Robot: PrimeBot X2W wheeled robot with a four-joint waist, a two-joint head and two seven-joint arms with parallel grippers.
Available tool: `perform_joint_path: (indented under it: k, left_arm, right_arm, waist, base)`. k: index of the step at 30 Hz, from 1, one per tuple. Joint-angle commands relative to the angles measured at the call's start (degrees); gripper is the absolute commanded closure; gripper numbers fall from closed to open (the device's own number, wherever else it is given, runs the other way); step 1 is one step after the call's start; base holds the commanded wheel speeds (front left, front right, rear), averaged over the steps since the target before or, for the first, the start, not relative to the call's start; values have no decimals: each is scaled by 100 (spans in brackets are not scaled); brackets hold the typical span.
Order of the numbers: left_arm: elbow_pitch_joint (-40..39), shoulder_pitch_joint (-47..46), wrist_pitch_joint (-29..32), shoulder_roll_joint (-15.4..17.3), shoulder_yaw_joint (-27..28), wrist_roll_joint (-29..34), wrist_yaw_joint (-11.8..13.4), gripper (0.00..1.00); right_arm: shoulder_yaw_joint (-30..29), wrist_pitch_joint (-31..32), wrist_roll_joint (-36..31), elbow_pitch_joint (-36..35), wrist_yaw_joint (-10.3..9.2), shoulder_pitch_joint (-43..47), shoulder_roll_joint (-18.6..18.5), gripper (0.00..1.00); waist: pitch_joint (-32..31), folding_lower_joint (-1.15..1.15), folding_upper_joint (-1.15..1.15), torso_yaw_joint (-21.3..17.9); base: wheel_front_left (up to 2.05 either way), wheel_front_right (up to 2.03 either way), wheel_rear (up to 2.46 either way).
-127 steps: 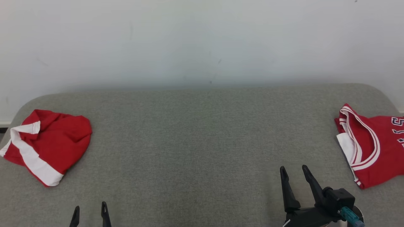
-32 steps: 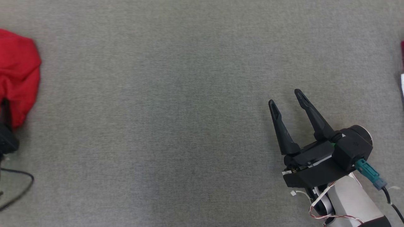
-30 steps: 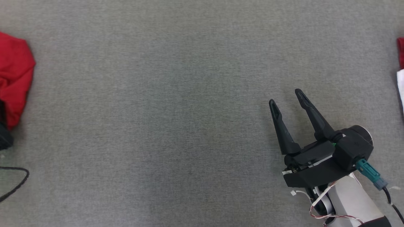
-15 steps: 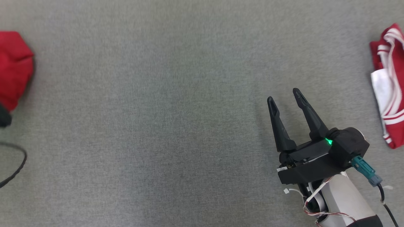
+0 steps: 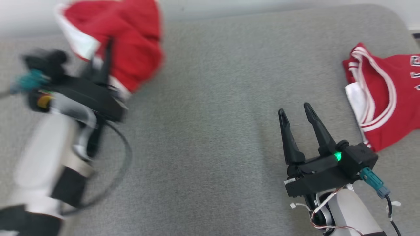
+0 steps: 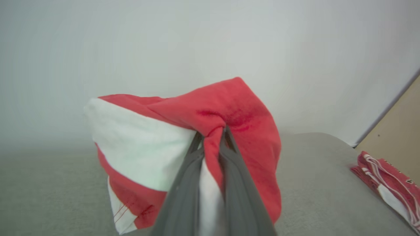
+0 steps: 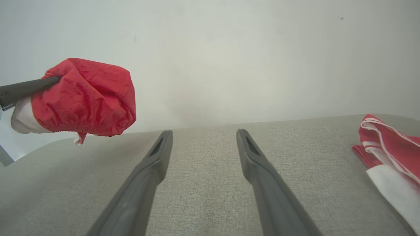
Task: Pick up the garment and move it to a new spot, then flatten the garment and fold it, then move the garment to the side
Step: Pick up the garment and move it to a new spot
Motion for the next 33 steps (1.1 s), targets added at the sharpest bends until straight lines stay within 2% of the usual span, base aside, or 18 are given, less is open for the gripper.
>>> perform_joint_path:
  k: [1, 7, 13, 14, 15, 18, 27, 30, 33]
  left_arm:
    - [-46, 138, -55, -92, -45, -14, 8, 100]
    - [-137, 892, -559, -769, -361, -209, 7, 100]
    - [326, 1738, -987, -959, -388, -125, 13, 100]
    - [365, 1875, -1022, -964, -355, -96, 12, 53]
    - [430, 2014, -1042, -939, -324, -24, 11, 0]
    - [395, 2351, -1059, -874, 14, 249, 36, 0]
    - [-483, 3696, -1051, -964, 1436, 1406, 287, 0]
    - [-892, 4190, -1052, -1037, 2102, 1810, 313, 0]
    - [-1074, 4432, -1052, -1080, 2352, 2039, 333, 0]
  right_arm:
    - [3, -1, -1, 29, -15, 86, 38, 0]
    - [-87, -2, -6, 172, -15, 230, 111, 0]
    - [27, -1, -63, 338, -15, 328, 189, 0]
    - [39, -1, -56, 368, -15, 347, 196, 0]
    - [49, -1, -37, 409, -15, 370, 203, 0]
    - [75, -1, -31, 489, -15, 444, 225, 0]
    - [-46, -1, -109, 696, -15, 673, 286, 0]
    - [-124, -1, -137, 732, -15, 762, 309, 0]
    - [-161, -1, -172, 758, -15, 803, 304, 0]
  waist:
    - [-179, 0, 0, -171]
    - [-430, 0, 0, -315]
    - [-701, 0, 0, -435]
    - [-734, 0, 0, -442]
    - [-779, 0, 0, -443]
    - [-891, 0, 0, -412]
    - [-1248, 0, 0, -269]
    - [-1355, 0, 0, -191]
    - [-1399, 0, 0, -158]
  base:
    - [0, 0, 0]
    - [0, 0, 0]
    - [0, 0, 0]
    - [0, 0, 0]
    - [0, 0, 0]
    - [0, 0, 0]
    - [0, 0, 0]
    - [0, 0, 0]
    - [0, 0, 0]
